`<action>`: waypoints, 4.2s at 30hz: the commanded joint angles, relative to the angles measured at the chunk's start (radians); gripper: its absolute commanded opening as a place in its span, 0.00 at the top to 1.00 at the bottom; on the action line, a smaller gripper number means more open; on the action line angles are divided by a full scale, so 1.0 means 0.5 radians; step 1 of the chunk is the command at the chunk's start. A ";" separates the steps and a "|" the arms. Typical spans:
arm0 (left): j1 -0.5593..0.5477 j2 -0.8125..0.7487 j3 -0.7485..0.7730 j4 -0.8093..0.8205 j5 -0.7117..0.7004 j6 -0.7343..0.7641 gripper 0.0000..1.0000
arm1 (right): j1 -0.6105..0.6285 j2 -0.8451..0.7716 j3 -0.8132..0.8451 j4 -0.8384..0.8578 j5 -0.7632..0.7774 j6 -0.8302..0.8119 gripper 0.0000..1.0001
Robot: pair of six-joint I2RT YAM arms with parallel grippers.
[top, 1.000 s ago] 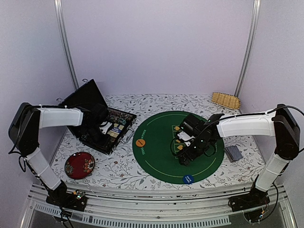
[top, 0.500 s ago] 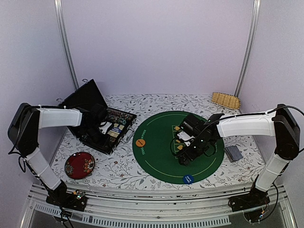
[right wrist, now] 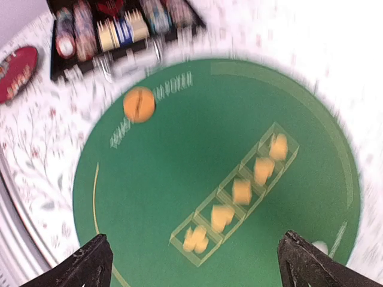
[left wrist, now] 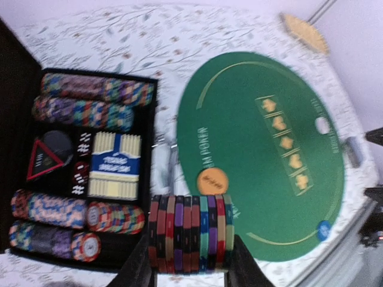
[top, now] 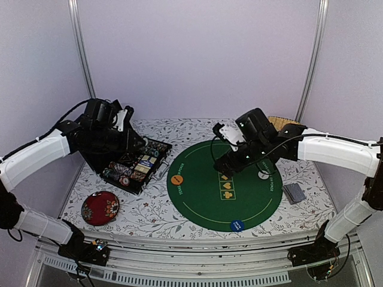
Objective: Distribute texas hold em gaming equipment
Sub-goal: Pick up the pile of poker chips from the chip case, then pass from the left arm to the right, then place the poker chips pile in the small blind area.
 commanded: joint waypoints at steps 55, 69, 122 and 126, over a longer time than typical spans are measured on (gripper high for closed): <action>-0.279 0.303 -0.295 1.330 1.125 -0.850 0.72 | 0.220 0.663 0.709 0.583 -0.368 -1.357 0.98; -0.163 0.273 -0.320 1.232 1.121 -0.724 0.36 | 0.169 0.637 0.658 0.306 -0.406 -1.075 0.98; 0.445 0.074 -0.129 0.378 0.280 0.344 0.16 | 0.250 0.403 0.034 -0.275 -0.349 -0.091 0.98; 0.445 0.084 -0.132 0.379 0.287 0.346 0.16 | 0.346 0.512 0.013 -0.158 -0.463 -0.076 0.98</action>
